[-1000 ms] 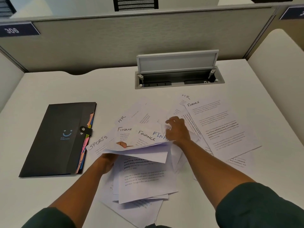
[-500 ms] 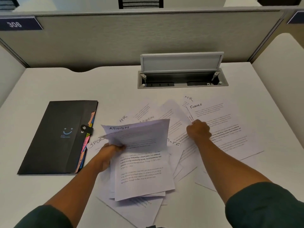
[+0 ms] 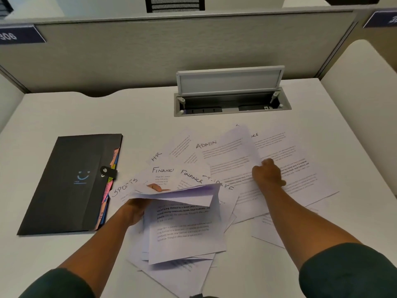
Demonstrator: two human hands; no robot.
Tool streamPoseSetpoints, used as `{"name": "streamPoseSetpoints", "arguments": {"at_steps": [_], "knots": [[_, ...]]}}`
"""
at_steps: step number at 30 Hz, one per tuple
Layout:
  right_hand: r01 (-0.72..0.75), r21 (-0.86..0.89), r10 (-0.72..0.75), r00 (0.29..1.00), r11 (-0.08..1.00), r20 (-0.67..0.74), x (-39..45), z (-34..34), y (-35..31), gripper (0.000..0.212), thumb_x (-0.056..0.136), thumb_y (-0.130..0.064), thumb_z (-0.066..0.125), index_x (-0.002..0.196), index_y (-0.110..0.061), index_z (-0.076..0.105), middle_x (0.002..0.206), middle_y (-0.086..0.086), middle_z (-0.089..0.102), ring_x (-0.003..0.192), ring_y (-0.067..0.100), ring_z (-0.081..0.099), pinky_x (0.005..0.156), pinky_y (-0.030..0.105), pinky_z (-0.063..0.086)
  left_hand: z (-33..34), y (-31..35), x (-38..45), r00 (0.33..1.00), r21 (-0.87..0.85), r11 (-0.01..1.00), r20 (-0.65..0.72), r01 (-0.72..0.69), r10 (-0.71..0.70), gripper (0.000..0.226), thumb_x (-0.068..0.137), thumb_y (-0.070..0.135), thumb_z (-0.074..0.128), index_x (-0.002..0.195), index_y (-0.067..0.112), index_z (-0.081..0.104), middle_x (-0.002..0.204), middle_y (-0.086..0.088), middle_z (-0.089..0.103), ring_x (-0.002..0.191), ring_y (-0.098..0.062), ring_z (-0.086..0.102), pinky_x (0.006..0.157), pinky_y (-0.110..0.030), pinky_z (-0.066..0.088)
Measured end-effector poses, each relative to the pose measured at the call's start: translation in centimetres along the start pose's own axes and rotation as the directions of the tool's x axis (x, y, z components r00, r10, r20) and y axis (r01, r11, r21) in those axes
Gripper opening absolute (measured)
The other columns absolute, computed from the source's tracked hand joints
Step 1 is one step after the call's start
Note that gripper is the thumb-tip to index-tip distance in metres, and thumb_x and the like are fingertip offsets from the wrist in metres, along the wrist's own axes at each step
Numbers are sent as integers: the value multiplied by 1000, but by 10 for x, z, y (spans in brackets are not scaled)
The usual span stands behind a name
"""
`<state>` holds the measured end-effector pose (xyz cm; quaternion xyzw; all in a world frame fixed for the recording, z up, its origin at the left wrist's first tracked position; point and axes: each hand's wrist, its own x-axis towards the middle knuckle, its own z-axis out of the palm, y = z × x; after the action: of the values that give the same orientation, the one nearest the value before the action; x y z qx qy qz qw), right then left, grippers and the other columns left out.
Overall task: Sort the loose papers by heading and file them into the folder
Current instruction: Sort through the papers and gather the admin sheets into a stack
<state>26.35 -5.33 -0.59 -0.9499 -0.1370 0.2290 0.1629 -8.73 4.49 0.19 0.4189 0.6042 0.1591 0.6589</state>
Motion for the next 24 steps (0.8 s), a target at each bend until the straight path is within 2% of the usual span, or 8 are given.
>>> {"name": "streamPoseSetpoints", "arguments": {"at_steps": [2,4,7,11,15,17,20,24], "knots": [[119,79,-124,990,990,62,-4,5,-2,34,85,-14,51,119,-17,52,113,8,61,104,29,57,97,43,38,3,3,-2,1000,-4,1000,1,-4,4,55,60,37,73,111,21,60,111,-11,64,105,-28,57,86,-42,46],[210,148,-220,974,967,59,-7,9,-3,30,84,-10,51,113,-15,53,109,8,62,96,28,58,85,38,49,4,5,0,999,23,1000,30,9,-10,50,65,30,76,112,15,64,109,-14,66,107,-34,58,91,-46,47],[220,209,-214,975,953,-52,-8,6,-9,26,83,-8,55,109,-11,55,107,7,61,96,28,59,74,33,47,3,10,0,993,50,997,96,64,-69,32,81,13,74,112,9,66,106,-15,73,106,-38,65,94,-47,51],[185,308,-141,977,933,-158,-5,-7,-18,28,92,-13,49,117,-6,60,116,12,64,104,31,60,81,34,48,0,14,2,991,30,996,105,81,-84,35,85,12,72,119,11,63,107,-10,75,96,-34,72,81,-47,59],[195,443,-202,979,875,-34,-4,-18,-24,36,93,-26,59,123,-8,64,120,9,66,109,27,61,95,34,48,7,19,2,994,-3,998,89,57,-56,33,85,11,73,117,10,65,104,-9,76,93,-32,73,70,-41,59],[227,429,-248,969,874,-7,-6,-24,-29,32,93,-26,60,119,-9,67,117,7,68,101,23,62,90,32,50,12,22,1,997,-10,999,62,42,-41,30,85,12,73,114,12,65,103,-10,76,91,-32,73,69,-41,59],[313,418,-277,950,853,-146,-14,-37,-44,25,98,-21,51,111,-9,69,111,7,69,87,19,58,74,25,44,18,28,-3,1000,-17,1000,-10,5,-5,22,88,12,72,108,15,65,99,-6,73,87,-28,71,63,-36,55],[395,416,-285,910,819,-303,-24,-62,-70,25,100,-25,49,116,-14,65,114,6,68,90,20,62,76,26,49,22,35,-5,994,-55,997,-94,-54,48,25,89,12,71,112,14,63,102,-7,70,83,-24,68,59,-33,54]]}}
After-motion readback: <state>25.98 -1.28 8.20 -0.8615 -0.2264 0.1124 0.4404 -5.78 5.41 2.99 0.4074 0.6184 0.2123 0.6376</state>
